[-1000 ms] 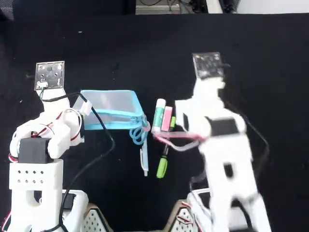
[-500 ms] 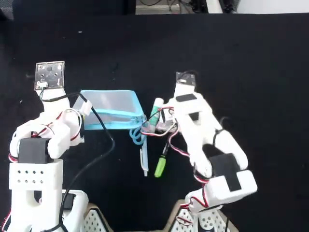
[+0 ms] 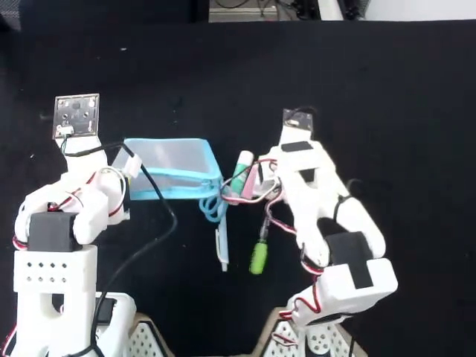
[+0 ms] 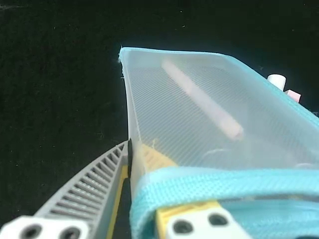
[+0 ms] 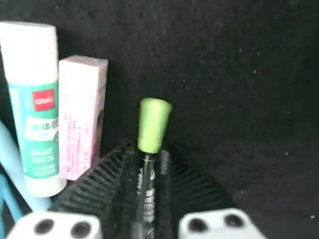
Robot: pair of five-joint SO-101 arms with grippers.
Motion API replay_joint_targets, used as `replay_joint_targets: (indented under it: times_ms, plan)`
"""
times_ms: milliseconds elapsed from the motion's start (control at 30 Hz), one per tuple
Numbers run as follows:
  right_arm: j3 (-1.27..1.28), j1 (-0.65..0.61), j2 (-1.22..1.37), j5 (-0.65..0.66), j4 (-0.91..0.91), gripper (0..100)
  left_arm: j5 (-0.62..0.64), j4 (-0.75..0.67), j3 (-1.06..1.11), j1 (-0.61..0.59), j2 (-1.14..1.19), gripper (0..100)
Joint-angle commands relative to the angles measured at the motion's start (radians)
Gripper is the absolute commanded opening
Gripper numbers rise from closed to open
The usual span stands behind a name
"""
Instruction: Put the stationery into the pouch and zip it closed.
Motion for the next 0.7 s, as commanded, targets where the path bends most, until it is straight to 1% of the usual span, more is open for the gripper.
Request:
replay_joint_targets:
  times_ms: [0, 133, 233, 300, 433, 533, 600, 667]
  plan:
    - [-0.053, 0.014, -0.018, 0.094, 0.003, 1.0, 0.003, -0.012, -0.018, -0.01, -0.012, 3]
    - [-0.053, 0.041, -0.142, 0.242, 0.104, 1.0, 0.003, -0.012, -0.018, -0.008, -0.012, 3]
    - [-0.054, 0.063, -0.305, 0.373, 0.181, 1.0, 0.003, -0.012, -0.018, -0.004, -0.012, 3]
    - [-0.054, 0.071, -0.43, 0.417, 0.219, 1.0, 0.003, -0.012, -0.018, -0.004, -0.012, 3]
    - [-0.048, 0.063, -0.697, 0.427, 0.281, 1.1, 0.003, -0.012, -0.018, -0.007, -0.012, 3]
    - [-0.028, 0.064, -0.874, 0.427, 0.279, 1.1, 0.003, -0.012, -0.018, -0.01, -0.012, 3]
    - [0.018, 0.064, -0.932, 0.434, 0.253, 1.1, 0.003, -0.012, -0.018, -0.01, -0.012, 3]
    - [0.076, 0.075, -0.926, 0.436, 0.236, 1.1, 0.003, -0.011, -0.018, -0.012, -0.012, 3]
